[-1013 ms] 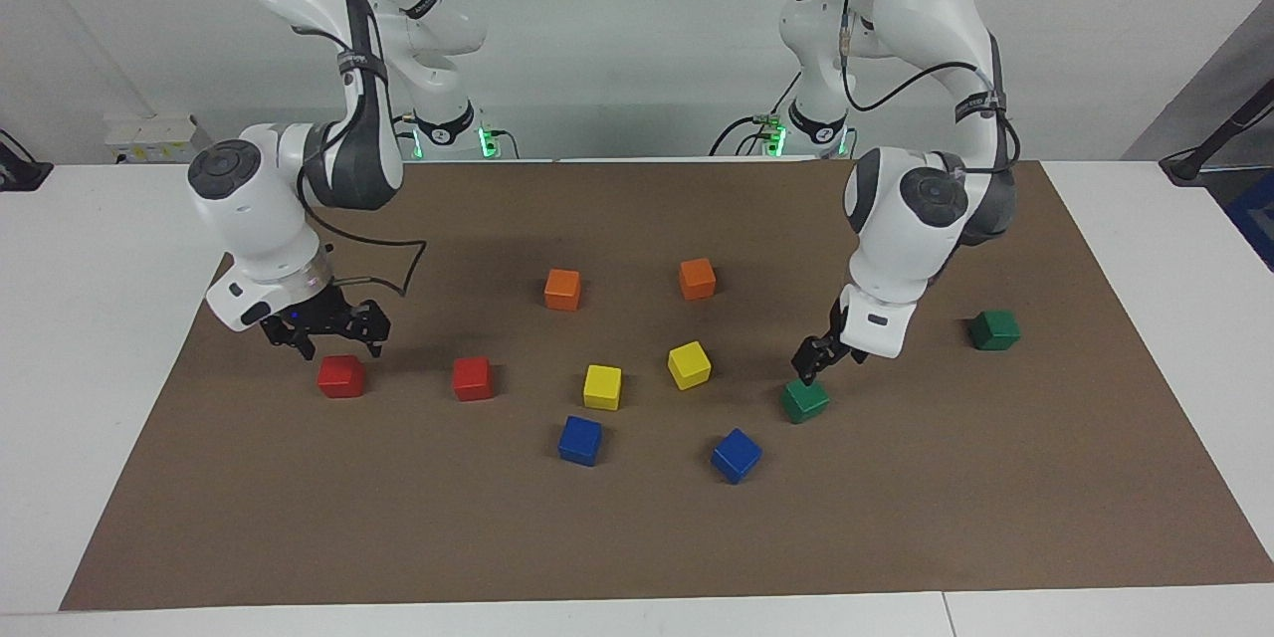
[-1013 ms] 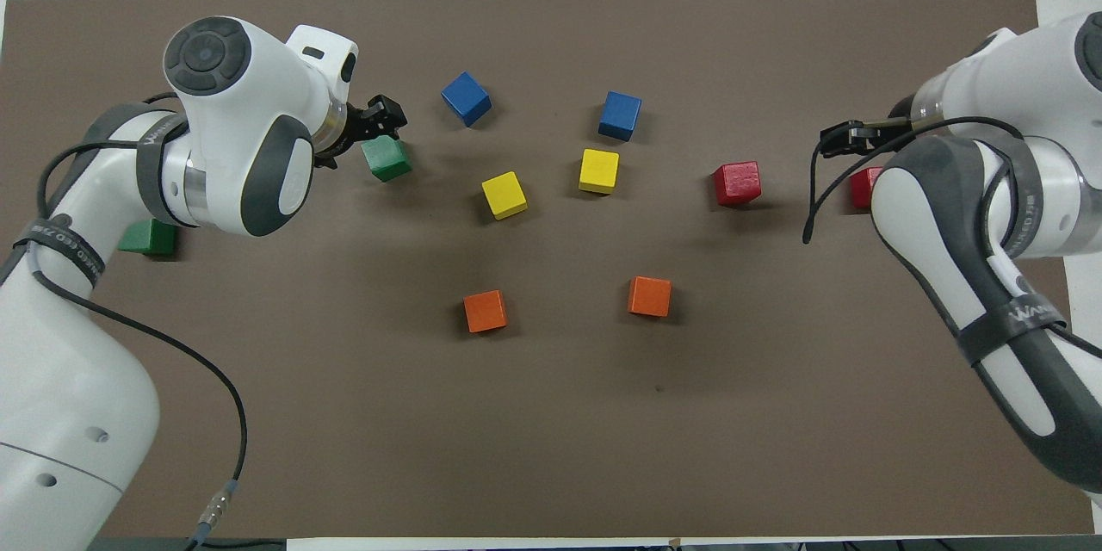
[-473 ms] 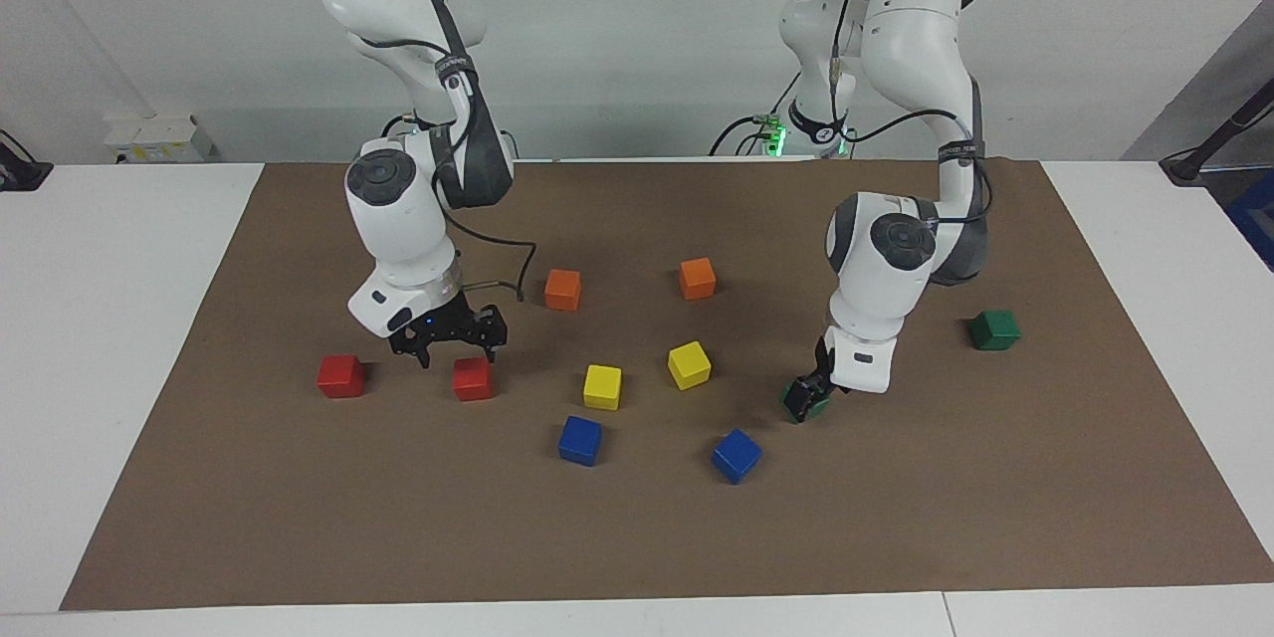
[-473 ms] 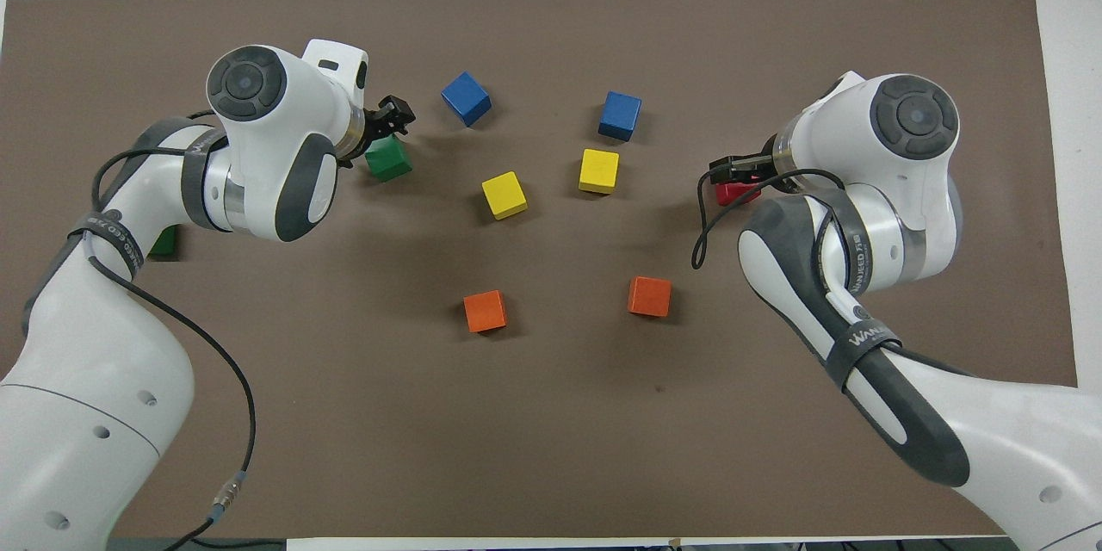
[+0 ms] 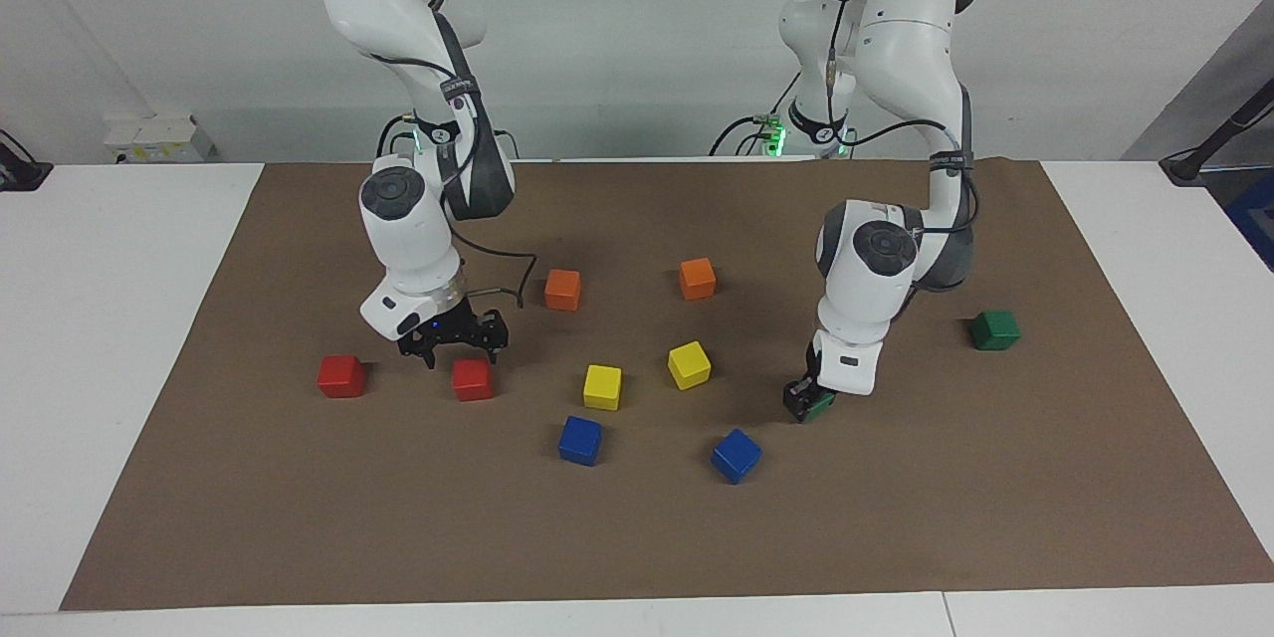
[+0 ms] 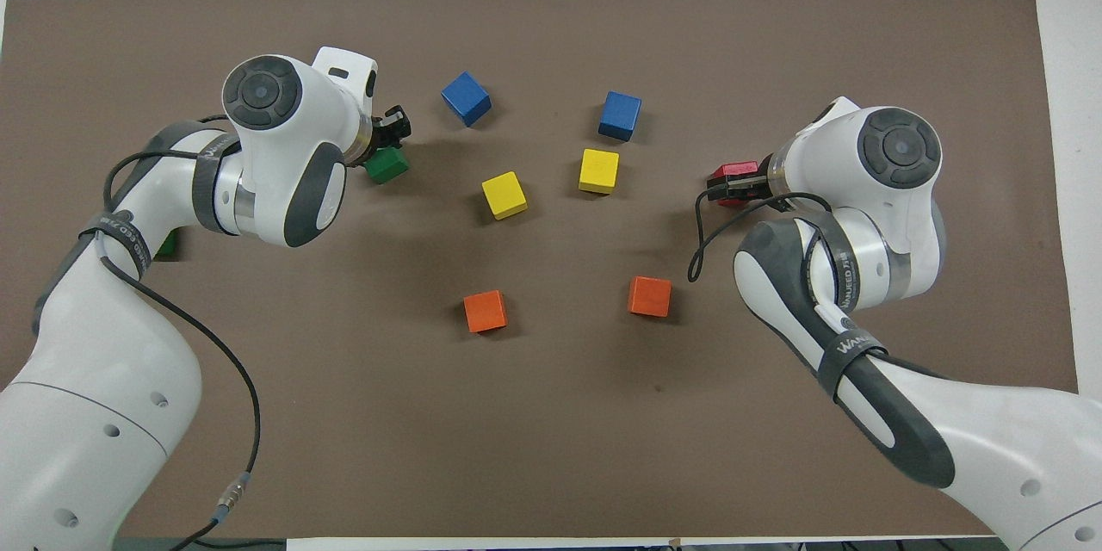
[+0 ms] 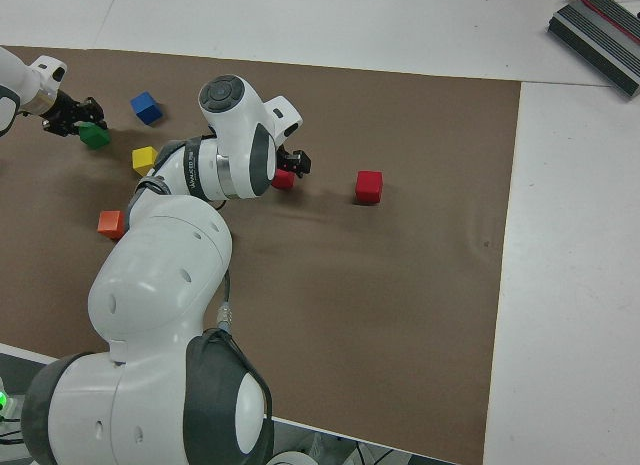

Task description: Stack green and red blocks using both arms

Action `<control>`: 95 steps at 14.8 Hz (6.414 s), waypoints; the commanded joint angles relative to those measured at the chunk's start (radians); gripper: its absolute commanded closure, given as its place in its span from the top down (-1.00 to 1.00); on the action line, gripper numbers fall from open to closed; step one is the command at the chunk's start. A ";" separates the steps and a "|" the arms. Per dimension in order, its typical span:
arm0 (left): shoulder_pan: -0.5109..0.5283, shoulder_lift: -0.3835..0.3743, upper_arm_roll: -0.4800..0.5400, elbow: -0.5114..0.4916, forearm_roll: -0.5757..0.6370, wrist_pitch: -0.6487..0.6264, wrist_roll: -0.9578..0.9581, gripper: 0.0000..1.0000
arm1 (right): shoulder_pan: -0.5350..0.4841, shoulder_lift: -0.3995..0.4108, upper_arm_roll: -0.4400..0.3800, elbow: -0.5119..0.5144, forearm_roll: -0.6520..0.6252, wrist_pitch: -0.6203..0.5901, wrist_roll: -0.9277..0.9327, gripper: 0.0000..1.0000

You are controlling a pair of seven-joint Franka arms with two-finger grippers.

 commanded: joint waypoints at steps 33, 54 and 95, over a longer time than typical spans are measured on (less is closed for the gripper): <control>0.529 -0.406 0.009 -0.442 -0.156 0.057 1.254 -1.00 | -0.285 -0.084 -0.003 0.036 0.003 -0.136 -0.318 -1.00; 0.522 -0.386 0.010 -0.373 -0.177 0.019 1.249 1.00 | -0.320 -0.099 -0.003 -0.036 0.003 -0.086 -0.307 -1.00; 0.205 -0.535 0.109 0.114 -0.042 -0.811 0.692 1.00 | -0.241 -0.248 0.029 0.344 0.001 -0.704 -0.180 1.00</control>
